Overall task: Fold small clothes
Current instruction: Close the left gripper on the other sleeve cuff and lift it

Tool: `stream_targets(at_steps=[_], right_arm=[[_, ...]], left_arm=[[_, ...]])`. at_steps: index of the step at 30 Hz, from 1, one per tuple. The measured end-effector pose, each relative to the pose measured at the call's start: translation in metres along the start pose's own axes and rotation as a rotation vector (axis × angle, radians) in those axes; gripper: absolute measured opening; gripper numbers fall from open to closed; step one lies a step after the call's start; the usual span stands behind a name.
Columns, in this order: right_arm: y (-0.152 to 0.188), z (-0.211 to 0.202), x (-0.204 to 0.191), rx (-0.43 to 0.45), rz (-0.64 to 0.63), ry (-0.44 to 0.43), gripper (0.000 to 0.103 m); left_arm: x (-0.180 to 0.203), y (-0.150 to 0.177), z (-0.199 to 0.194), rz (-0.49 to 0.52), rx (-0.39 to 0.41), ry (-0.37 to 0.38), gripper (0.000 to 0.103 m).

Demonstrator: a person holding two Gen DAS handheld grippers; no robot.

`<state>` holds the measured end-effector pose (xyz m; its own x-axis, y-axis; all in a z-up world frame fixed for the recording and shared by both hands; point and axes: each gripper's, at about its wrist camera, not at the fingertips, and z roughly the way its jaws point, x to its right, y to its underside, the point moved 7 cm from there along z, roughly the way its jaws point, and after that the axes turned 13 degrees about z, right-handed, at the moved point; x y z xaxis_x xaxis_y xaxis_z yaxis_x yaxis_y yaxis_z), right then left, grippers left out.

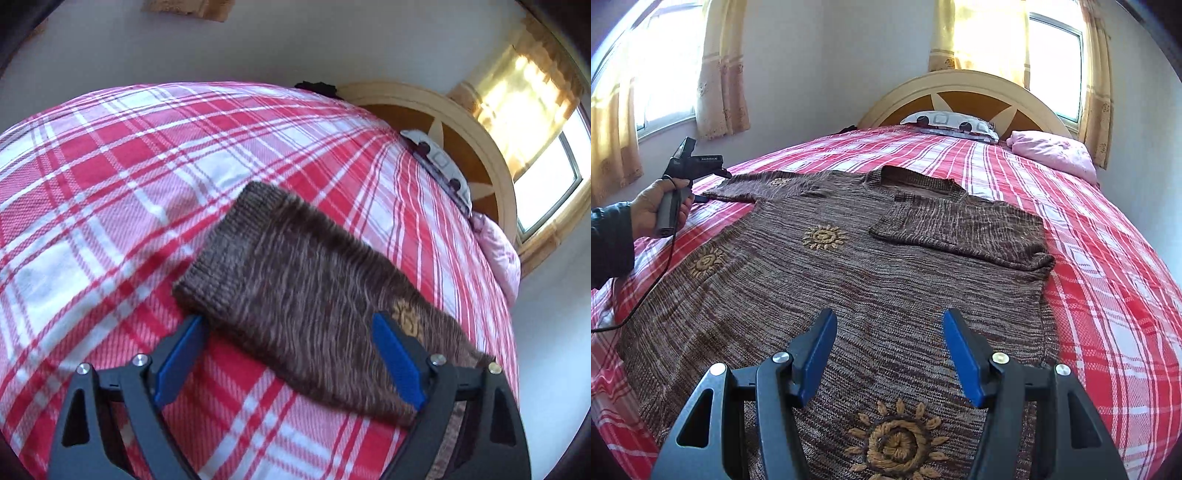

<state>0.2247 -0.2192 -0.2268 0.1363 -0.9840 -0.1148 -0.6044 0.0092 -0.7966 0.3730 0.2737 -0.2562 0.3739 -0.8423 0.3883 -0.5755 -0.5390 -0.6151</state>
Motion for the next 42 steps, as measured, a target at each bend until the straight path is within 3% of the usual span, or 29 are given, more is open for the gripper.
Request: stream_targets(at_steps=[3, 5, 6, 7, 8, 9, 11, 21, 31, 36, 42], right_arm=[[0.002, 0.003, 0.001, -0.011, 0.005, -0.001, 0.062], [0.002, 0.003, 0.001, -0.015, 0.007, -0.001, 0.062], [0.003, 0.003, 0.001, -0.016, 0.008, -0.001, 0.062], [0.003, 0.003, 0.002, -0.017, 0.009, -0.001, 0.062], [0.002, 0.004, 0.002, -0.018, 0.010, 0.000, 0.062], [0.003, 0.005, 0.002, -0.022, 0.011, 0.001, 0.062], [0.004, 0.006, 0.003, -0.028, 0.014, 0.003, 0.062], [0.005, 0.010, 0.007, -0.033, 0.036, 0.003, 0.062], [0.005, 0.013, 0.010, -0.038, 0.059, 0.002, 0.062], [0.007, 0.015, 0.012, -0.048, 0.070, 0.005, 0.062], [0.007, 0.016, 0.014, -0.053, 0.082, 0.005, 0.062]], left_arm=[[-0.004, -0.002, 0.003, -0.003, 0.015, -0.015, 0.081], [-0.008, -0.004, 0.004, -0.005, 0.023, -0.033, 0.070], [-0.011, -0.005, 0.004, -0.011, 0.026, -0.045, 0.056], [-0.014, -0.006, 0.004, -0.017, 0.028, -0.054, 0.029], [-0.020, -0.006, 0.005, -0.029, 0.019, -0.059, 0.013], [-0.025, -0.005, 0.008, -0.049, 0.006, -0.047, 0.009], [-0.031, -0.005, 0.004, -0.090, 0.017, 0.001, 0.009], [0.025, -0.013, -0.024, 0.147, 0.091, -0.025, 0.009], [0.144, -0.015, -0.062, 0.370, 0.157, 0.151, 0.009], [0.213, 0.011, -0.076, 0.514, 0.169, 0.253, 0.009], [0.276, 0.054, -0.059, 0.595, 0.094, 0.348, 0.009]])
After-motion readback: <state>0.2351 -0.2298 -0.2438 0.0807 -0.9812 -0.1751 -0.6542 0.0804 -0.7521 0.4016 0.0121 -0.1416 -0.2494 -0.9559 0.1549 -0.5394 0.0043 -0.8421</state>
